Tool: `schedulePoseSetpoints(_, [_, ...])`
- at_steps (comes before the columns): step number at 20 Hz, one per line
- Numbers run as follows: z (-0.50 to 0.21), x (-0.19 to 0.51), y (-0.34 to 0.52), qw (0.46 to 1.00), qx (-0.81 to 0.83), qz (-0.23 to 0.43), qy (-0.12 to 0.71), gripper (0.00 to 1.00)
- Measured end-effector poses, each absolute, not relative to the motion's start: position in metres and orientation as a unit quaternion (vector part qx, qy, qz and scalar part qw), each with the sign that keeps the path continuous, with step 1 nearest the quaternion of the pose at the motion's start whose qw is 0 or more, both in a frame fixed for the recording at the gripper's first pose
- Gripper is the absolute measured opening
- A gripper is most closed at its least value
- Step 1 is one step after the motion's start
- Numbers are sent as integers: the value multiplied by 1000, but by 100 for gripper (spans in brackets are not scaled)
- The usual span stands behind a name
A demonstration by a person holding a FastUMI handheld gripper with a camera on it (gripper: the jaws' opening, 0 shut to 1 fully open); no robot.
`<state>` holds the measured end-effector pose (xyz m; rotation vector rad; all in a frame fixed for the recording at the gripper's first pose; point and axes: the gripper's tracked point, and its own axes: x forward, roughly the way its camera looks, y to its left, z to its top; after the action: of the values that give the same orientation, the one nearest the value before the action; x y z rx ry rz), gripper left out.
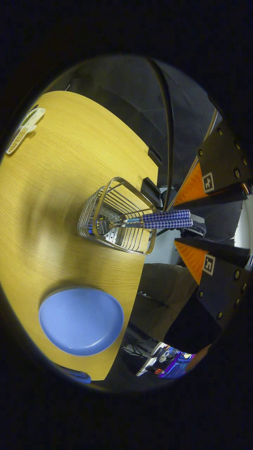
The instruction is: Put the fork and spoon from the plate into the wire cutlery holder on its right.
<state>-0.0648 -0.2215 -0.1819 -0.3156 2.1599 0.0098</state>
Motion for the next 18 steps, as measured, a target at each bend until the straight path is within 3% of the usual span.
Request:
schedulePoseSetpoints(1, [-177, -66, -221, 475, -126, 2, 871, 61])
schedulePoseSetpoints(2, [-171, -60, -220, 492, -123, 1, 862, 100])
schedulePoseSetpoints(6, [-163, -75, -210, 552, -89, 12, 829, 97])
schedulePoseSetpoints(9, [-165, -72, -193, 646, -58, 34, 761, 97])
schedulePoseSetpoints(18, [-145, -88, -155, 833, 21, -28, 553, 98])
